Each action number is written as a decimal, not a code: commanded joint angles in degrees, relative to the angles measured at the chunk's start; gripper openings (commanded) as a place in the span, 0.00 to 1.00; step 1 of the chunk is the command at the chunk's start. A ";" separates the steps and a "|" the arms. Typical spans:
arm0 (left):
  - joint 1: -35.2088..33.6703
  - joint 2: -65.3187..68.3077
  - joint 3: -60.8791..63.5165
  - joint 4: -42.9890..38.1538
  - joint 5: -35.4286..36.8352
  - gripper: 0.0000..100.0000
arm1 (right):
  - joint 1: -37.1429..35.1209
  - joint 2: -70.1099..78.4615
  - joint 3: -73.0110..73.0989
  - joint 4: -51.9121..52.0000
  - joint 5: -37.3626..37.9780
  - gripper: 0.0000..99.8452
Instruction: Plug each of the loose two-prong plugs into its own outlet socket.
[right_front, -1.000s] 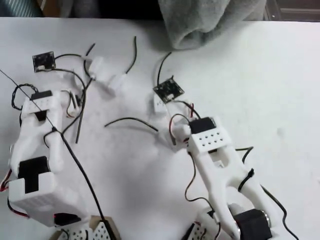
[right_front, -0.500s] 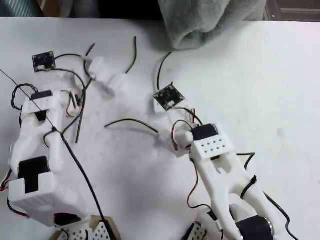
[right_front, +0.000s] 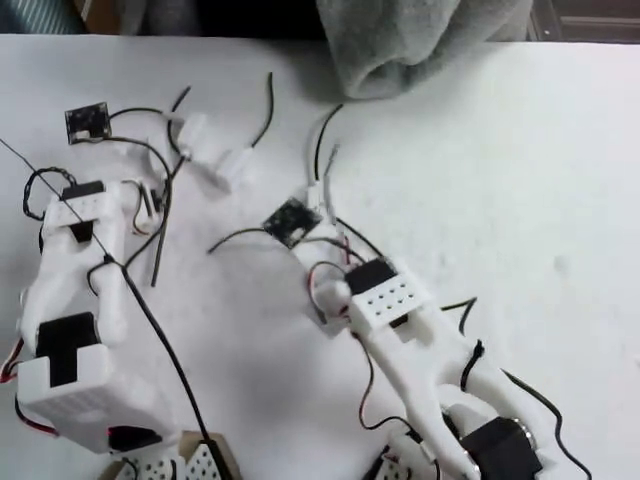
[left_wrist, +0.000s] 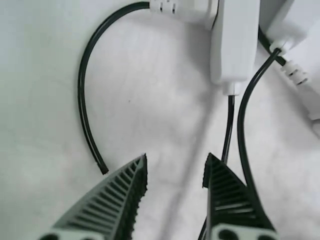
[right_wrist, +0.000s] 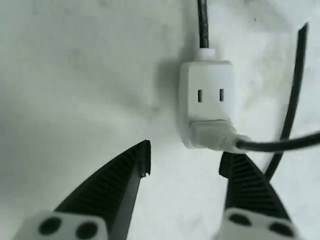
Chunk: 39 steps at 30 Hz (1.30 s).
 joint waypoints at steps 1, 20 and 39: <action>0.84 -1.71 -0.26 -0.79 -0.44 0.19 | 0.22 -0.31 -1.41 -3.30 0.53 0.23; 0.84 -1.71 -0.26 -0.70 -0.44 0.19 | 1.98 18.07 -9.58 -4.88 3.34 0.19; 0.75 -1.71 -0.18 -0.70 -0.44 0.19 | 2.95 10.15 -26.37 12.53 21.63 0.23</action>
